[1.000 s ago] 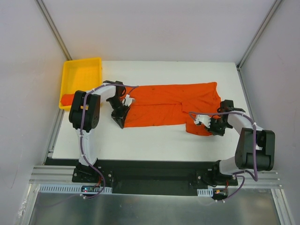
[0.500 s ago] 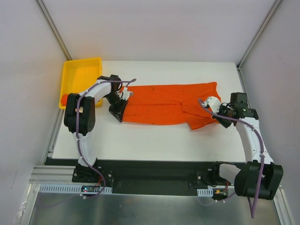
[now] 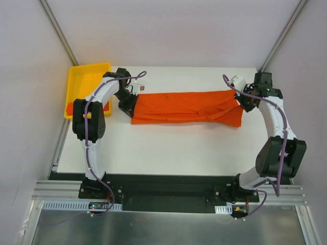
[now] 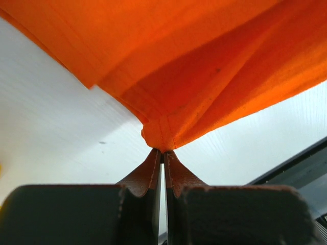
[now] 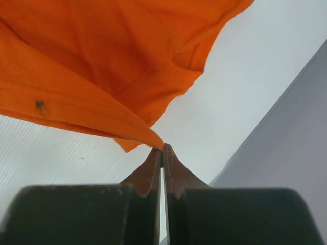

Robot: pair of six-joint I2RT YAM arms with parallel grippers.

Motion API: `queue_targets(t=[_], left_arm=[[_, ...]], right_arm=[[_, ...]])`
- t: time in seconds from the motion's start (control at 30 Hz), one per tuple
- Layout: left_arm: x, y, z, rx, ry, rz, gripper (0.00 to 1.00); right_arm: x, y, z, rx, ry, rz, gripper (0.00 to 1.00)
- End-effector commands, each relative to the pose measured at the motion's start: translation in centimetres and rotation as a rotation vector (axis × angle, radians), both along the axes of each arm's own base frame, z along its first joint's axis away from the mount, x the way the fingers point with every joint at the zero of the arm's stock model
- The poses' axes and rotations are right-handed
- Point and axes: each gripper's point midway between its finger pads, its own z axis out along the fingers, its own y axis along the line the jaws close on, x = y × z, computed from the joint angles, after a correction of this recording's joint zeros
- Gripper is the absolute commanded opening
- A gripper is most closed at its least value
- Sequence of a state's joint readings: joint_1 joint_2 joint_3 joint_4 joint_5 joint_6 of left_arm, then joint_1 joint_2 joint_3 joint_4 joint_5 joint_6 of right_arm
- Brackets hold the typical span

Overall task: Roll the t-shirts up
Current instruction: Move the T-shirt to the center of the board.

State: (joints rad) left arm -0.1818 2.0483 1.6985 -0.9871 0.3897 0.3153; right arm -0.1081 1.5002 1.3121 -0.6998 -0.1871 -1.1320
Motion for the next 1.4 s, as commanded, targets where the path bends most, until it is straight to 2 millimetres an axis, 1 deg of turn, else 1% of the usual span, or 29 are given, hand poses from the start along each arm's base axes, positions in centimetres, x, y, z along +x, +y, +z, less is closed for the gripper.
queue_targets(t=[0.0,0.03,0.1,0.13,0.17,0.23,0.3,0.33,0.37,0.4,0.43,0.47,0.53,0.57,0.7,0.8,0.87,0.9,0.93,0.97,1.0,1.1,1.17,1.2,1.23,1.27,1.3,1.33,1.37], left_arm=[[1.9,0.5,-0.1,0.026,-0.015,-0.023,0.0],[2.7,0.5,0.3,0.029,-0.038,-0.022,0.0],[3.4,1.1,-0.3,0.052,-0.032,-0.021,0.0],[4.2,1.4,-0.1,0.055,-0.049,-0.011,0.0],[4.3,1.6,-0.6,0.059,-0.031,-0.007,0.0],[5.3,2.0,-0.5,0.063,-0.05,0.003,0.0],[5.7,2.2,-1.0,0.073,-0.043,0.004,0.0],[6.5,2.3,-0.6,0.075,-0.065,0.008,0.0],[6.8,2.3,-1.1,0.077,-0.059,0.01,0.0],[7.0,2.3,-1.0,0.079,-0.059,0.01,0.0],[7.6,2.3,-0.5,0.077,-0.08,0.014,0.0],[7.8,2.4,-0.8,0.082,-0.076,0.014,0.0],[8.3,2.5,-0.4,0.087,-0.085,0.015,0.0],[8.3,2.7,-0.5,0.091,-0.082,0.019,0.0],[8.6,3.2,-0.9,0.111,-0.082,0.024,0.0],[9.3,3.5,-1.3,0.122,-0.09,0.03,0.0],[10.4,3.4,-1.4,0.124,-0.111,0.035,0.0],[11.4,3.5,-0.9,0.13,-0.146,0.04,0.0],[11.8,3.6,-1.5,0.139,-0.144,0.041,0.0],[12.2,3.7,-1.5,0.143,-0.154,0.047,0.0],[12.9,3.9,-1.1,0.155,-0.178,0.051,0.0],[13.7,4.3,-1.5,0.185,-0.197,0.067,0.0],[14.1,4.6,-1.4,0.202,-0.206,0.097,0.15],[14.2,4.9,-1.2,0.222,-0.213,0.112,0.23],[14.3,5.2,-1.1,0.238,-0.216,0.146,0.27],[14.7,5.6,-0.8,0.258,-0.238,0.166,0.3],[15.1,5.9,0.4,0.275,-0.27,0.185,0.37],[15.5,6.6,1.2,0.315,-0.302,0.217,0.39],[15.9,7.3,2.0,0.348,-0.335,0.234,0.42]], right_arm=[[3.8,-0.8,1.8,0.007,-0.053,-0.05,0.01],[4.3,-0.9,1.7,0.004,-0.053,-0.048,0.01],[5.3,-1.0,1.4,0.003,-0.049,-0.045,0.01],[6.1,-1.1,1.2,0.003,-0.046,-0.044,0.0],[6.6,-0.9,0.8,0.0,-0.04,-0.036,0.01],[8.0,-0.9,0.2,-0.008,-0.034,-0.027,0.0],[9.0,-0.5,-0.1,-0.015,-0.036,-0.014,0.01],[9.6,-0.5,-0.3,-0.022,-0.04,-0.012,0.01],[10.6,-0.2,-0.4,-0.026,-0.044,0.0,0.01],[11.0,-0.1,-0.8,-0.028,-0.039,0.001,0.01],[11.5,-0.1,-0.9,-0.035,-0.042,0.002,0.01],[12.5,0.1,-1.1,-0.04,-0.045,0.011,0.01],[13.5,0.2,-1.0,-0.052,-0.057,0.013,0.01],[14.3,0.3,-1.1,-0.054,-0.063,0.016,0.01],[16.3,0.6,-1.3,-0.066,-0.08,0.022,0.01],[17.5,0.8,-2.1,-0.087,-0.085,0.032,0.01],[18.0,1.1,-2.9,-0.102,-0.08,0.04,0.01],[18.3,1.0,-3.4,-0.115,-0.076,0.04,0.01],[18.6,1.2,-3.7,-0.119,-0.074,0.045,0.01],[18.8,1.1,-4.0,-0.125,-0.075,0.045,0.01],[19.2,1.0,-4.7,-0.133,-0.068,0.04,0.01],[20.1,1.1,-5.1,-0.145,-0.076,0.037,0.01],[20.9,1.1,-5.0,-0.184,-0.099,0.007,0.02],[21.2,1.0,-4.9,-0.194,-0.106,-0.009,0.09],[21.7,1.1,-4.5,-0.186,-0.122,-0.044,0.29],[21.7,0.8,-3.9,-0.189,-0.129,-0.074,0.36],[21.6,0.8,-3.3,-0.176,-0.137,-0.102,0.39],[21.2,0.8,-1.9,-0.152,-0.151,-0.135,0.44],[20.4,0.9,-1.7,-0.141,-0.139,-0.147,0.46]])
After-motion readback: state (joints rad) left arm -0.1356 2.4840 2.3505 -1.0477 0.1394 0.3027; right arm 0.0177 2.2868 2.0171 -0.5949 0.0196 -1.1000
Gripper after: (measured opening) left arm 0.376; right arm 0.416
